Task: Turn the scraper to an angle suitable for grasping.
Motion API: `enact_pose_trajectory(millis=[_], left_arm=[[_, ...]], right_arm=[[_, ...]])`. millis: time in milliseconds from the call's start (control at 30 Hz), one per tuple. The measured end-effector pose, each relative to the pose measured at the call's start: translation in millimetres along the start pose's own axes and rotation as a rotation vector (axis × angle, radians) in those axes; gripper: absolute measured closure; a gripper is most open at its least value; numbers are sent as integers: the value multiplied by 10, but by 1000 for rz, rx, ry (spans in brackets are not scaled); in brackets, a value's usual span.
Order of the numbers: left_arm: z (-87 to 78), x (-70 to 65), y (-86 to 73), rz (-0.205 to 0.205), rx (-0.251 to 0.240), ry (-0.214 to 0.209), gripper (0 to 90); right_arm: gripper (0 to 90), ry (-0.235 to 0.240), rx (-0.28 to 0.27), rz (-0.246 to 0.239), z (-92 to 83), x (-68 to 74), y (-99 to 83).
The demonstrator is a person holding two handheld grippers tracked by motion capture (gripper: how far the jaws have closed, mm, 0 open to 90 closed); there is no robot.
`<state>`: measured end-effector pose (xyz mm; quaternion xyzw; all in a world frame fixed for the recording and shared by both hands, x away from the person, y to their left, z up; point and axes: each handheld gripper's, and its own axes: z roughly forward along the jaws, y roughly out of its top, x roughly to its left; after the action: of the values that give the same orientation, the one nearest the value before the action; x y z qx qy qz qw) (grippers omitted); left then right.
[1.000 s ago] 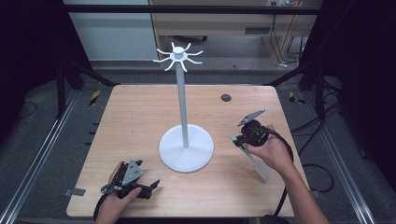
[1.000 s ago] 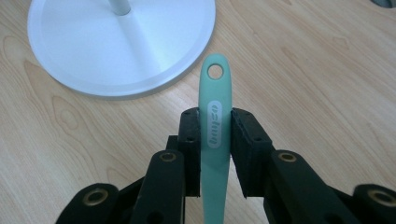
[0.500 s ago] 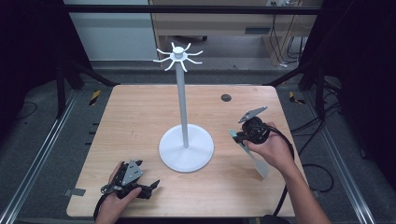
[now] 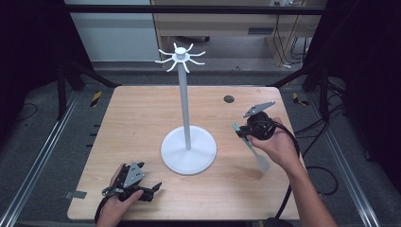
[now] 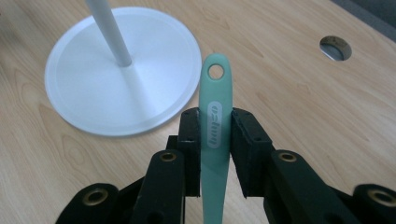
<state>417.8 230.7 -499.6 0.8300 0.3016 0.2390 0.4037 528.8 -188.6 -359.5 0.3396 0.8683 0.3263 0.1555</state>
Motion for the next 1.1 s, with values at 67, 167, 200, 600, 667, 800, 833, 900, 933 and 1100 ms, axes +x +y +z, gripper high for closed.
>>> enact_pose_trajectory(millis=[67,167,200,600,667,800,833,900,933,1100], left_arm=[[-2,2,0,0,0,1,25],[-2,4,-1,0,0,2,25],[-2,4,-1,-1,-1,2,25],[-6,8,0,-2,-2,1,25],[-5,8,-1,-2,-3,1,25],[-3,7,-1,-3,-3,0,25],[-2,7,-2,-2,-2,0,25],[-1,7,-2,-3,-3,0,25],[-1,7,-2,-3,-3,0,25],[4,4,-2,-6,-4,0,25]], right_arm=[[744,-10,-26,-6,-19,-6,43],[744,-13,-50,-11,-35,0,88],[744,-13,-59,-8,-39,8,104],[744,-18,-156,-10,-68,69,254],[744,-18,-161,-8,-69,76,265],[744,-17,-178,-11,-72,81,296],[744,-15,-193,-8,-72,80,301],[744,-16,-202,-8,-79,77,304],[744,-16,-202,-8,-79,77,304],[744,-21,-221,-6,-120,93,330]])
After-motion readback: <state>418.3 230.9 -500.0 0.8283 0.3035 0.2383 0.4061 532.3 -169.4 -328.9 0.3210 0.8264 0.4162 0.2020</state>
